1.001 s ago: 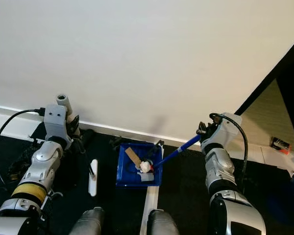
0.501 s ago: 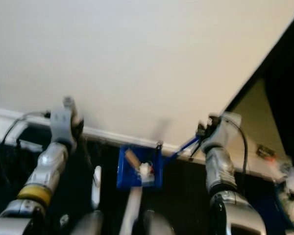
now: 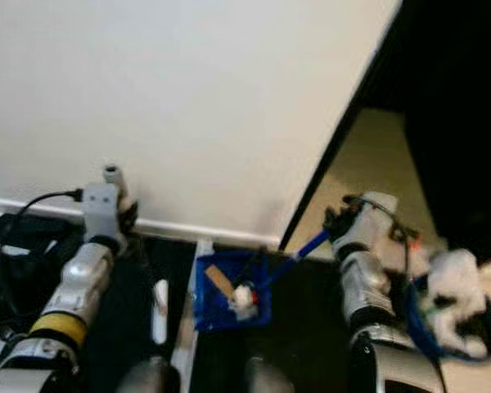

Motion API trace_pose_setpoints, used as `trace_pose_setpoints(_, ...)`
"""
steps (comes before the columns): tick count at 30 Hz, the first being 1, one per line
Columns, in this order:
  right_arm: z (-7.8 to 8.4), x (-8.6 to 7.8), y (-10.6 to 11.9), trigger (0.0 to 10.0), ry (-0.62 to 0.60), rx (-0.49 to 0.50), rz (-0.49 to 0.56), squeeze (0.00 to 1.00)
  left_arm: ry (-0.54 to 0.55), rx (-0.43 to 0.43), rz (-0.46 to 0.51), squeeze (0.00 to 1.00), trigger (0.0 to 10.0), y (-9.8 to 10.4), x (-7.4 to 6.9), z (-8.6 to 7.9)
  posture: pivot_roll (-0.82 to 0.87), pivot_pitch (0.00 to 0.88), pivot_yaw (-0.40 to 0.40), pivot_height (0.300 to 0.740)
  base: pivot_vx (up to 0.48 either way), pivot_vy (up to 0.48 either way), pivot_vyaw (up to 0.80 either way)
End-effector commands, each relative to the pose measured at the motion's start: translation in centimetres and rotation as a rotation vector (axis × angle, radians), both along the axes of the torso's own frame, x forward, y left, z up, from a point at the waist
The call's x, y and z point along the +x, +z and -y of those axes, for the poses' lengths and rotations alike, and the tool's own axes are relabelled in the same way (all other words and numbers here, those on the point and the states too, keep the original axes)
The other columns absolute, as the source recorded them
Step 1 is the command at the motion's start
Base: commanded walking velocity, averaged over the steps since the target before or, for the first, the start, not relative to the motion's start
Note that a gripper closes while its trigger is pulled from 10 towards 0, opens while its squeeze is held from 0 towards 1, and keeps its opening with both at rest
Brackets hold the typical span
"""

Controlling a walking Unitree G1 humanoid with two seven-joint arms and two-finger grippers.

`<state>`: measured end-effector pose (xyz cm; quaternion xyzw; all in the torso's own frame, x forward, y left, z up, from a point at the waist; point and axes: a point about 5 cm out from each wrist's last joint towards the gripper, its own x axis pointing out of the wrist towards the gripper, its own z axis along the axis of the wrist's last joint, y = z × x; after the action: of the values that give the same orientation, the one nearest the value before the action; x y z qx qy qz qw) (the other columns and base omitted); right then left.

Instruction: Sweep floor

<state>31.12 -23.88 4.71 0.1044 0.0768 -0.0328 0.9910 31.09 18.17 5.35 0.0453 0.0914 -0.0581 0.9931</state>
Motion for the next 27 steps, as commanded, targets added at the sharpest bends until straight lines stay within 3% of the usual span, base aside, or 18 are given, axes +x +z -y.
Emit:
trace_pose_setpoints(1,0.7,0.2,0.7,10.0,-0.019,-0.002,0.028,0.00,-0.018,0.003,0.030,0.00,10.0,0.5,0.3,0.7,0.04,0.026,-0.066,0.740,0.000,-0.480,-0.79)
trace_pose_setpoints(11,0.8,0.5,1.3,10.0,-0.013,-0.008,0.052,0.00,0.000,0.005,0.031,0.00,10.0,0.6,0.4,1.0,0.04,0.028,-0.056,0.740,0.000,-0.480,-0.08)
trace_pose_setpoints(17,0.6,1.8,3.1,10.0,0.009,0.003,0.106,0.00,0.044,0.013,0.035,0.00,10.0,0.7,0.6,0.6,0.04,0.029,-0.055,0.740,0.000,-0.480,0.00)
trace_pose_setpoints(21,1.2,4.2,7.3,10.0,-0.007,0.068,0.228,0.00,0.065,0.019,0.034,0.00,10.0,0.6,0.6,0.2,0.04,0.024,-0.051,0.740,0.000,-0.480,0.00)
trace_pose_setpoints(23,1.2,4.4,7.7,10.0,-0.010,0.073,0.237,0.00,0.066,0.019,0.034,0.00,10.0,0.6,0.6,0.2,0.04,0.024,-0.051,0.740,0.000,-0.480,0.00)
trace_pose_setpoints(26,2.0,6.0,12.0,10.0,-0.035,0.105,0.364,0.00,0.073,0.024,0.032,0.00,10.0,0.6,0.6,0.0,0.03,0.020,-0.044,0.740,0.000,-0.480,0.00)
trace_pose_setpoints(27,2.0,6.0,12.0,10.0,-0.035,0.105,0.364,0.00,0.073,0.024,0.032,0.00,10.0,0.6,0.6,0.0,0.03,0.020,-0.044,0.740,0.000,-0.480,0.00)
